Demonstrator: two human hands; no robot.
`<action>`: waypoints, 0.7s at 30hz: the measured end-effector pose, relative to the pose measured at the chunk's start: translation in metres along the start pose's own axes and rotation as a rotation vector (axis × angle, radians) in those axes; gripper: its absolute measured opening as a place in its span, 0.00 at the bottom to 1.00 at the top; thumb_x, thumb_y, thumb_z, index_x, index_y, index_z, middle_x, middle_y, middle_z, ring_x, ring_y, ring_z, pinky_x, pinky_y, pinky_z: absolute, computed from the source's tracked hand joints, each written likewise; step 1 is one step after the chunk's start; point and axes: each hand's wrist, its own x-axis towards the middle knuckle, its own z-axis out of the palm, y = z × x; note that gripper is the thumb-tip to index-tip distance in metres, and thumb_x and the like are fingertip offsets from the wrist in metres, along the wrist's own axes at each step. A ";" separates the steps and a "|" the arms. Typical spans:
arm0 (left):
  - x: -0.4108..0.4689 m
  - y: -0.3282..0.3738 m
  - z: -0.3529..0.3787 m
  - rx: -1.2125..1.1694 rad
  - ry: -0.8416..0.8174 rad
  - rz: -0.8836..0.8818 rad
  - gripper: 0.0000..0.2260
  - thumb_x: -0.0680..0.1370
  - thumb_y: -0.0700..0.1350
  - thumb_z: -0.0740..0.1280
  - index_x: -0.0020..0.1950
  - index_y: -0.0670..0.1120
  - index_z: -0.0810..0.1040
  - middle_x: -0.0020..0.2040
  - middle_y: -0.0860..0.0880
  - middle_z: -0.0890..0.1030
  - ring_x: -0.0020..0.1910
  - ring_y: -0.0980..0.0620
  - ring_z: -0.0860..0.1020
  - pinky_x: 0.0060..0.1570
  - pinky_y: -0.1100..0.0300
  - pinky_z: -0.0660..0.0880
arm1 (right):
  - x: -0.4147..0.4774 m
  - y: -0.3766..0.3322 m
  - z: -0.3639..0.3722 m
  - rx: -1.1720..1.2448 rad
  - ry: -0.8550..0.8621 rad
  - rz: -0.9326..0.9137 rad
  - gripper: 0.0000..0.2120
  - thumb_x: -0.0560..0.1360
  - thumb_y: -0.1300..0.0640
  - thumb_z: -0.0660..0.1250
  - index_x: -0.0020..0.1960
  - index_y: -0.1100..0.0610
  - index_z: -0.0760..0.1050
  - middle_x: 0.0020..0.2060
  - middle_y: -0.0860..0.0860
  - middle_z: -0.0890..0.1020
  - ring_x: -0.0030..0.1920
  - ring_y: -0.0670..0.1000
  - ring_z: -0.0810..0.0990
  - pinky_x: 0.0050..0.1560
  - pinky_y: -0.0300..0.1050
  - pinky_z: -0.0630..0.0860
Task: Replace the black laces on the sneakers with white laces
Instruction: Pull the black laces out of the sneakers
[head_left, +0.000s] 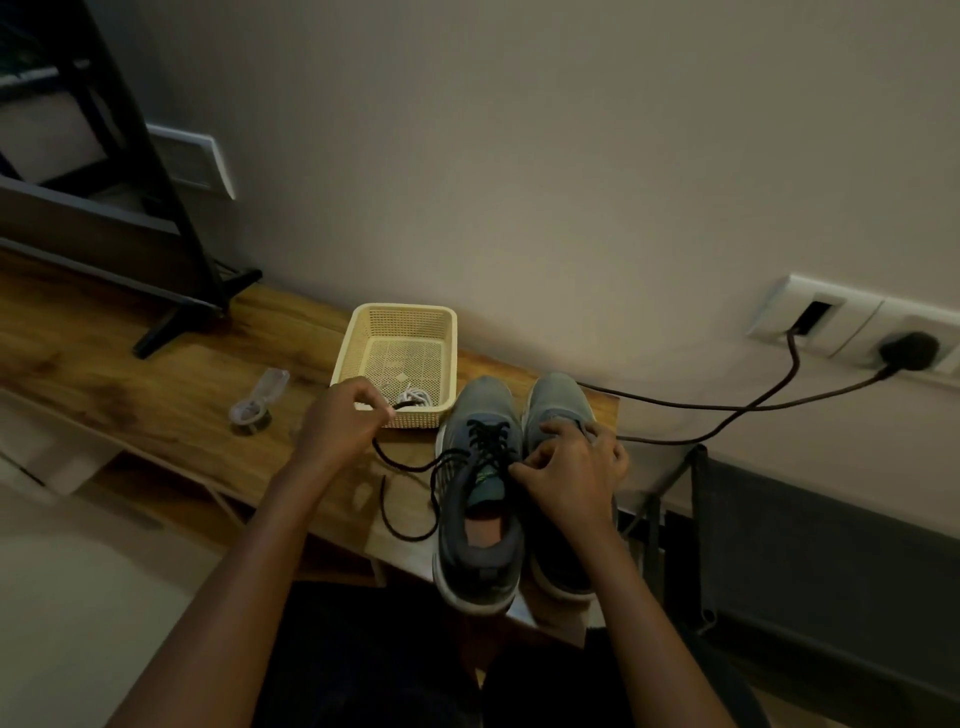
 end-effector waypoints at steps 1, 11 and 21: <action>0.000 -0.002 0.002 0.026 0.029 -0.042 0.08 0.74 0.41 0.70 0.36 0.49 0.76 0.50 0.51 0.79 0.55 0.48 0.76 0.53 0.54 0.73 | 0.001 0.000 0.000 -0.005 -0.012 -0.004 0.06 0.69 0.47 0.72 0.40 0.44 0.75 0.64 0.44 0.74 0.71 0.54 0.56 0.71 0.58 0.51; -0.008 0.015 0.036 0.118 -0.306 0.093 0.08 0.68 0.49 0.76 0.33 0.56 0.78 0.49 0.54 0.80 0.58 0.48 0.75 0.60 0.47 0.72 | 0.018 -0.014 0.015 -0.154 -0.068 -0.287 0.08 0.71 0.51 0.69 0.50 0.50 0.81 0.70 0.46 0.66 0.72 0.56 0.52 0.69 0.56 0.48; -0.012 0.030 0.048 0.509 -0.305 0.100 0.14 0.69 0.53 0.73 0.51 0.48 0.80 0.63 0.53 0.76 0.72 0.52 0.59 0.68 0.49 0.60 | 0.024 -0.011 0.021 -0.013 -0.044 -0.221 0.02 0.71 0.53 0.70 0.44 0.49 0.82 0.66 0.43 0.69 0.70 0.53 0.54 0.68 0.53 0.49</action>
